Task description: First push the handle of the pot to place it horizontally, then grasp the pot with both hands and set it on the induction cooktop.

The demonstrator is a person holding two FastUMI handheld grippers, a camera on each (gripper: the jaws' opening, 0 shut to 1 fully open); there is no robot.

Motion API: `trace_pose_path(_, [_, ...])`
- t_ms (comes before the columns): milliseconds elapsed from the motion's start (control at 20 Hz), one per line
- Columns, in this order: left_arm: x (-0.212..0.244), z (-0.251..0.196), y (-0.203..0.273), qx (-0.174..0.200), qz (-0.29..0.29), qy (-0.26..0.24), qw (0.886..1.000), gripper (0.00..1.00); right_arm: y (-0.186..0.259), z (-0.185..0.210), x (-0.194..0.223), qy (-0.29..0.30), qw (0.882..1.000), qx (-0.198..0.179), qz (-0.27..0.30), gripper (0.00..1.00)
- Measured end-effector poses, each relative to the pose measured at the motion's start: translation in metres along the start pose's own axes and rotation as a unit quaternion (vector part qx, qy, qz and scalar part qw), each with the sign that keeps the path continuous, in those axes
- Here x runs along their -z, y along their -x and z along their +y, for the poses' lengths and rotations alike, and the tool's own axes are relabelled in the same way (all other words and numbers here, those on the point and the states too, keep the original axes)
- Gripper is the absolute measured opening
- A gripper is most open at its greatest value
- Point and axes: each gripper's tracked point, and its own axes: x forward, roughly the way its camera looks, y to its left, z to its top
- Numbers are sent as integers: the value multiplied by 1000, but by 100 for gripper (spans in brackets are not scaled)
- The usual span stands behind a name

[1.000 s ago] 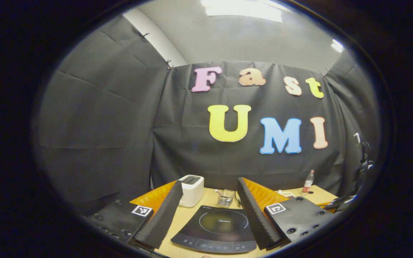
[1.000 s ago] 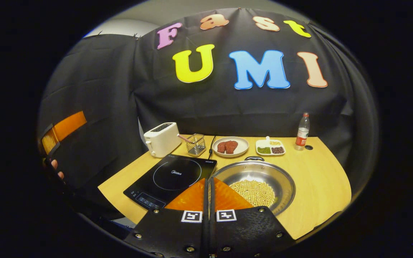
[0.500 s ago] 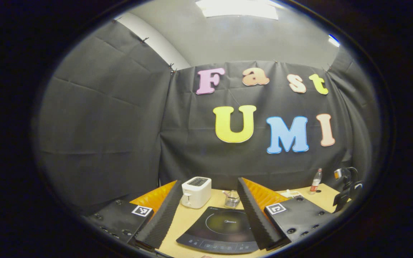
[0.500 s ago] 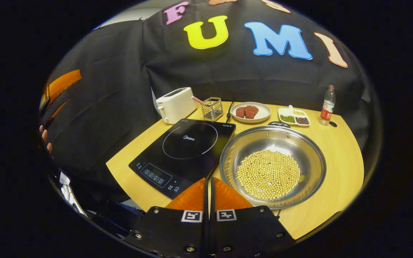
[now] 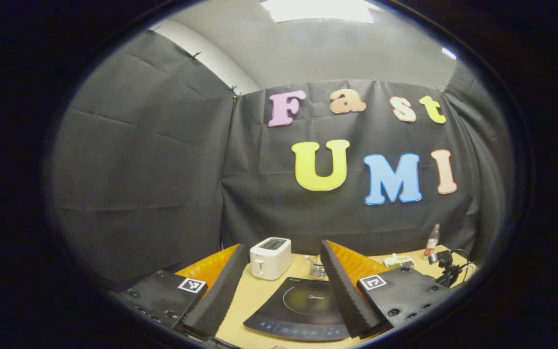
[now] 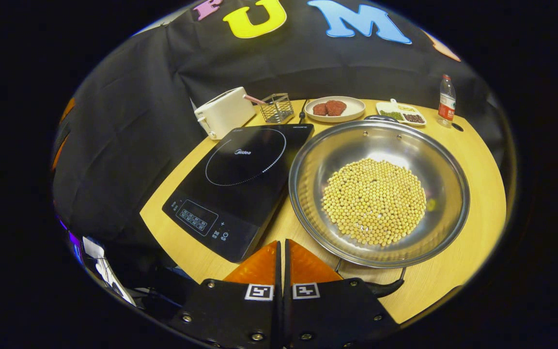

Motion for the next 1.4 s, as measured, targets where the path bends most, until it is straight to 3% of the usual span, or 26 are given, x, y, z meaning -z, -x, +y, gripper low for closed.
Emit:
trace_pose_path(400, [0, -8, -2, 3, -2, 2, 1000, 100, -4, -17, 4, -37, 999, 11, 19, 1])
trace_pose_path(1400, [5, -73, -16, 54, 0, 12, 998, 100, 26, -66, 27, -57, 997, 44, 32, 0])
